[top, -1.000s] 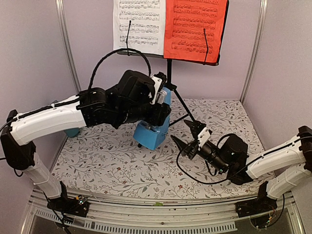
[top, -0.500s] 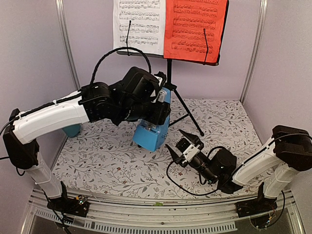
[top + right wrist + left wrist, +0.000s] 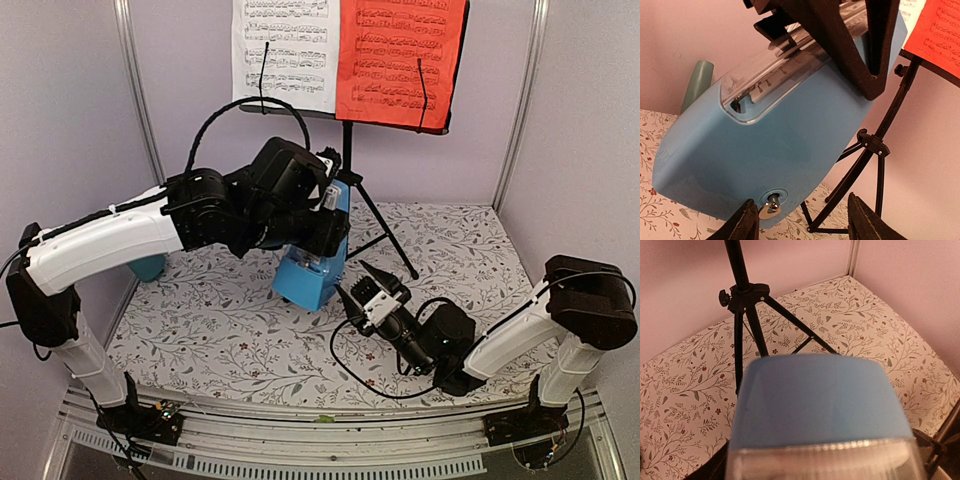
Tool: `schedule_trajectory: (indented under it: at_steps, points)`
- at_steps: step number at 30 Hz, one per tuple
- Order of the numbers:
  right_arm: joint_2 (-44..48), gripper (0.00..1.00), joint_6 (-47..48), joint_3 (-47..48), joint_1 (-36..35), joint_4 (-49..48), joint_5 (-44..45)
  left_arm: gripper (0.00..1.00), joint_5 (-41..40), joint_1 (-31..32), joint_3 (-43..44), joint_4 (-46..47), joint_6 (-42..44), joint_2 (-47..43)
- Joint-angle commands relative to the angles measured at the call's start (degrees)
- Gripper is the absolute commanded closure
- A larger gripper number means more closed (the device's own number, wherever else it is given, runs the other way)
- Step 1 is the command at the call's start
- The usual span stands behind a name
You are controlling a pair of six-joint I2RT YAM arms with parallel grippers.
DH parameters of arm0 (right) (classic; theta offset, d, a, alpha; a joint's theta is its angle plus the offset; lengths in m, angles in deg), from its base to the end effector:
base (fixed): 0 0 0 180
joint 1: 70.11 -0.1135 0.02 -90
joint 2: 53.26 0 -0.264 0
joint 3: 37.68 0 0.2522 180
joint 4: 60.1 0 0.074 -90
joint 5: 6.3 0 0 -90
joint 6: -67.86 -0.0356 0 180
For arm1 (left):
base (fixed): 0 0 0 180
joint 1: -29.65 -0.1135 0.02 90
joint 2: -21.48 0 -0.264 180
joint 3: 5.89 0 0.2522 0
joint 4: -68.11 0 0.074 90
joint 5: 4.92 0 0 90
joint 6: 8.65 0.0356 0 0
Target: Set up the instrument practice props
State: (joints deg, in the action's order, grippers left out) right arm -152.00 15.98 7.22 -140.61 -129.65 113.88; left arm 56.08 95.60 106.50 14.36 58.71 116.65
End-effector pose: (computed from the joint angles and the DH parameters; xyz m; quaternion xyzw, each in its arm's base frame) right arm 0.1203 0.2860 0.1992 -0.3524 0.5087 0.0636 0.7829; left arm 0.1662 -0.3301 0.3885 0.2144 0.8452 -0.1441 0.4679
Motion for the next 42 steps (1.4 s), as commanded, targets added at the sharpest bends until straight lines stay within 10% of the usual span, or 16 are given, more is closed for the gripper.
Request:
schedule_trajectory:
  at_steps: [1,42]
  points:
    - [-0.82,0.45,0.6,0.46,-0.25,-3.22,2.88,1.0,-0.52,0.72,2.64,2.97,-0.2,-1.06]
    - [1.68,0.92,-0.4,1.68,-0.52,6.82,-1.97,1.0,1.76,1.46,1.09,4.77,-0.93,-1.3]
